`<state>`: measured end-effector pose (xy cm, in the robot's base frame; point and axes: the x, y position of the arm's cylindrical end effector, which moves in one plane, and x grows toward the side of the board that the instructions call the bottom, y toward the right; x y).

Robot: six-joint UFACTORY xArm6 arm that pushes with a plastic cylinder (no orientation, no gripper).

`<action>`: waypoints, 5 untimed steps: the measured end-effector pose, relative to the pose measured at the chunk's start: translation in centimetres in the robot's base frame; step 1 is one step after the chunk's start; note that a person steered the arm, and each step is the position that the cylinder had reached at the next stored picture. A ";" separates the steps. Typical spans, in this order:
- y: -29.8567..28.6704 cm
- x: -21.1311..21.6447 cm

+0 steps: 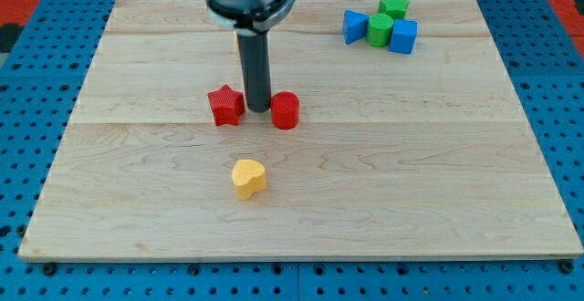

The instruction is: Put the red circle at the right side of the yellow heart

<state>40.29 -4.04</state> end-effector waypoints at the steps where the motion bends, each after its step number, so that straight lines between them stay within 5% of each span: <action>1: 2.7 -1.8; 3: 5.5 12.5; 4: 8.0 13.2; 5: 7.5 18.5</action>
<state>58.74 3.51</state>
